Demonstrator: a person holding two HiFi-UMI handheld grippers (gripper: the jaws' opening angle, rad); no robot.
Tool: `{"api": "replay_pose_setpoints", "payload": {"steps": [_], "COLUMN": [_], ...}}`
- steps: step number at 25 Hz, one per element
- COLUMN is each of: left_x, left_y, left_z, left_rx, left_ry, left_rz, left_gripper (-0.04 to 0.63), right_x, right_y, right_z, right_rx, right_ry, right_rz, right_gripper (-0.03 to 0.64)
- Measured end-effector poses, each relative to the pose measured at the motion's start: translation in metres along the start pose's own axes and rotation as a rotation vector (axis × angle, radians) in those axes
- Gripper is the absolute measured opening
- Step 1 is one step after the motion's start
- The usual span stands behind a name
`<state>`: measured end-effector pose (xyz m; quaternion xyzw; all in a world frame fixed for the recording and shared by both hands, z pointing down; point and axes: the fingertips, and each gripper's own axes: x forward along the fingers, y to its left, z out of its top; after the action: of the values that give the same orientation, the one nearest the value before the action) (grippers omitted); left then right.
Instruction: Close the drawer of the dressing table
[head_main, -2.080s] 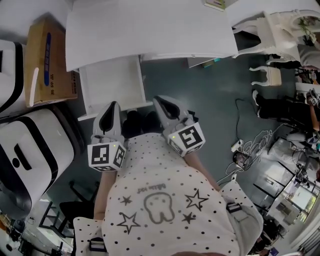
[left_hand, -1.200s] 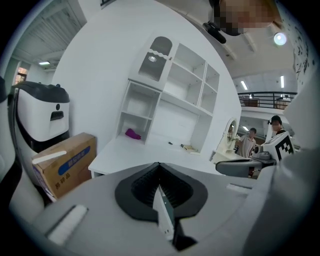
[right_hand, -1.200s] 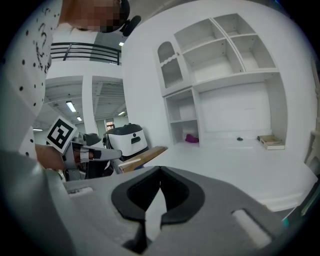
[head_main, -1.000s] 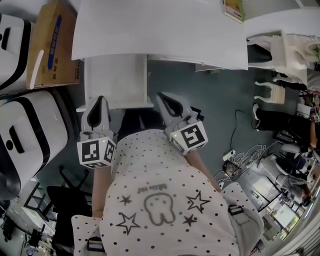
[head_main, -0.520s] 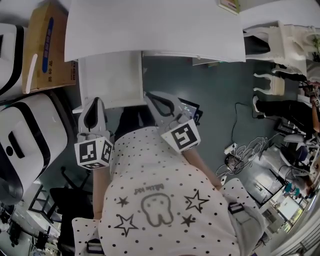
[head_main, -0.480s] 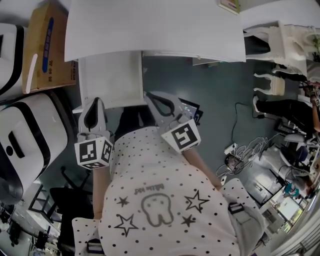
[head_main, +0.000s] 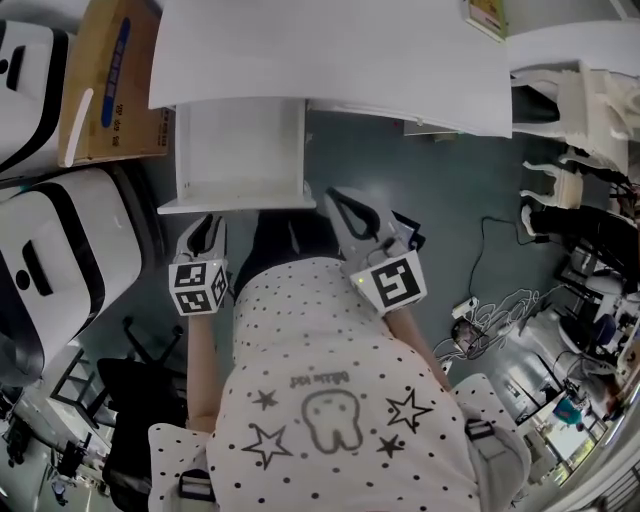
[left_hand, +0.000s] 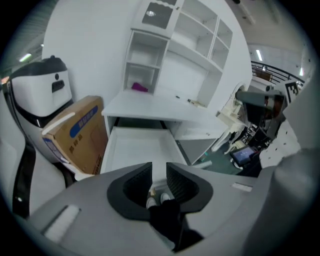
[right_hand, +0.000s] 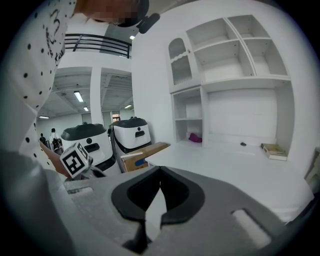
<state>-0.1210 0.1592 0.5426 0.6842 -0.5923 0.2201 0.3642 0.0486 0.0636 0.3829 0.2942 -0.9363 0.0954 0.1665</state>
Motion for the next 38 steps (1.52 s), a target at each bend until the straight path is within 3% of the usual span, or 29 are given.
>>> {"api": "replay_pose_setpoints", "payload": {"steps": [4,8,14,18,31,38], "left_x": [0.035,0.075,0.114,0.129,0.142,0.144], "left_y": [0.007,0.012,0.016,0.014,0.017,0.017], "left_z": [-0.062,-0.106,-0.119,-0.14,-0.135,-0.13], "left_rx": [-0.004,-0.007,0.013,-0.006,-0.019,-0.033], "left_ry": [0.171,0.29,0.333,0.405,0.4,0.341], "left_rz": [-0.034,-0.054,-0.049,-0.07,-0.064,-0.035], "left_gripper": [0.11,0.12,0.121,0.123,0.083,0.08], "right_x": [0.0,0.004,0.007,0.006,0.005,0.002], "right_y": [0.0,0.002,0.012,0.017,0.018,0.016], "right_z": [-0.002,-0.005,-0.015,-0.022,-0.024,-0.025], "right_rx": [0.01,0.015,0.031,0.04,0.073,0.079], "right_ry": [0.003,0.01,0.043,0.057,0.06,0.064], "right_rz": [-0.009,-0.009,0.002,-0.005,-0.055,-0.079], "right_gripper": [-0.003,-0.003,-0.003,-0.003,-0.003,-0.003]}}
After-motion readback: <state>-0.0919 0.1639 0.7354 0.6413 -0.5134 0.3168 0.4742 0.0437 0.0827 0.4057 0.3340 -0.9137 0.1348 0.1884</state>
